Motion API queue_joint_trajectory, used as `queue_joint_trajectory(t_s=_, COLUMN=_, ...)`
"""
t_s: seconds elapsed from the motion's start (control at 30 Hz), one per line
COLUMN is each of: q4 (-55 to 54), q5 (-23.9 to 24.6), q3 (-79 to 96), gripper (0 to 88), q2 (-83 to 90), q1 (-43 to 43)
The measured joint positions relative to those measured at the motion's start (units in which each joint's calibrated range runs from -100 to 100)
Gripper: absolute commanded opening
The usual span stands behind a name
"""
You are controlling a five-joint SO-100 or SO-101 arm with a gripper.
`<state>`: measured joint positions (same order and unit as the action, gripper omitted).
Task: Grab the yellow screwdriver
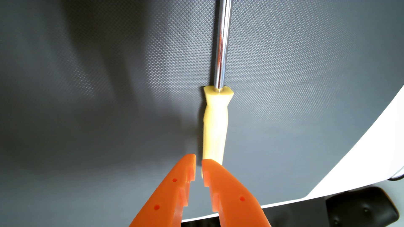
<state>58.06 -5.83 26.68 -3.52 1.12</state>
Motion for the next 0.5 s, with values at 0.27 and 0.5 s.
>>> queue_joint_trajectory(t_s=0.27, q4=0.0, q5=0.0, q3=-5.06, gripper=4.5, q2=-3.98, q1=0.0)
queue_joint_trajectory(t_s=0.5, q4=0.0, q5=0.0, q3=-5.15, gripper=16.2, q2=-3.98, q1=0.0)
